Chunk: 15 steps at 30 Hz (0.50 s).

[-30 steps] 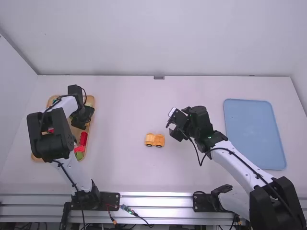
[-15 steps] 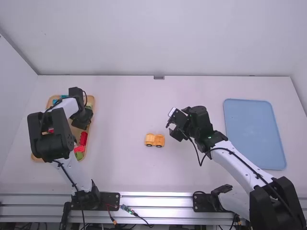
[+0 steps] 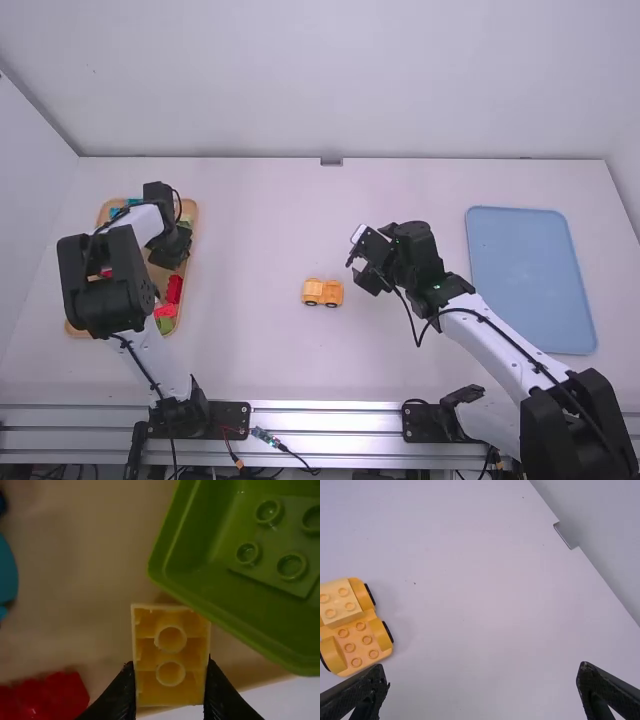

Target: Assemble lego blocks to make yellow taxi

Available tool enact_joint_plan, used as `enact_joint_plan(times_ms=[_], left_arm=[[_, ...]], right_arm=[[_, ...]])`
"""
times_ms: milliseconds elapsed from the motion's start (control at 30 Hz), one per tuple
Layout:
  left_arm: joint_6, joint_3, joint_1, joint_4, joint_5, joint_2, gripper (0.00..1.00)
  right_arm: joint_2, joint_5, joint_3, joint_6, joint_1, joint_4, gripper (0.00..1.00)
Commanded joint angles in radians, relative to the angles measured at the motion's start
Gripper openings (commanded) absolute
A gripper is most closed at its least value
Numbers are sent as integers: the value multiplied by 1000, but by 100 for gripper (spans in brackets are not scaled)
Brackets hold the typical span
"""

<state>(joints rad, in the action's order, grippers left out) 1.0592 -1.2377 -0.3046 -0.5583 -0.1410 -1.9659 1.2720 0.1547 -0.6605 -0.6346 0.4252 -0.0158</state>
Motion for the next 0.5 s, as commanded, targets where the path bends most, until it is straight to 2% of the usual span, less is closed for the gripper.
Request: enact_joint_plan(times_ms=[0,67,133,233,300,467], left_arm=[[7,8,-4,-6,-29,4,22],[7,8,-2,-8,-36,4,20],[-6,4,-7,-7,-34,4,14],[-106,-10,-10,-2,-32,4,12],[-164,-37,-9,-18,-24,4,2],[-233,-114,-8,-71,22,12,2]], right_arm=[[-17,4,5,10,1,2,100],[-17,5,5,10,1,1,100],[-17,4,5,10,1,2,100],[-17,5,5,10,1,1,100],[-17,5,5,10,1,0,100],[-17,4,5,23,1,-7,100]])
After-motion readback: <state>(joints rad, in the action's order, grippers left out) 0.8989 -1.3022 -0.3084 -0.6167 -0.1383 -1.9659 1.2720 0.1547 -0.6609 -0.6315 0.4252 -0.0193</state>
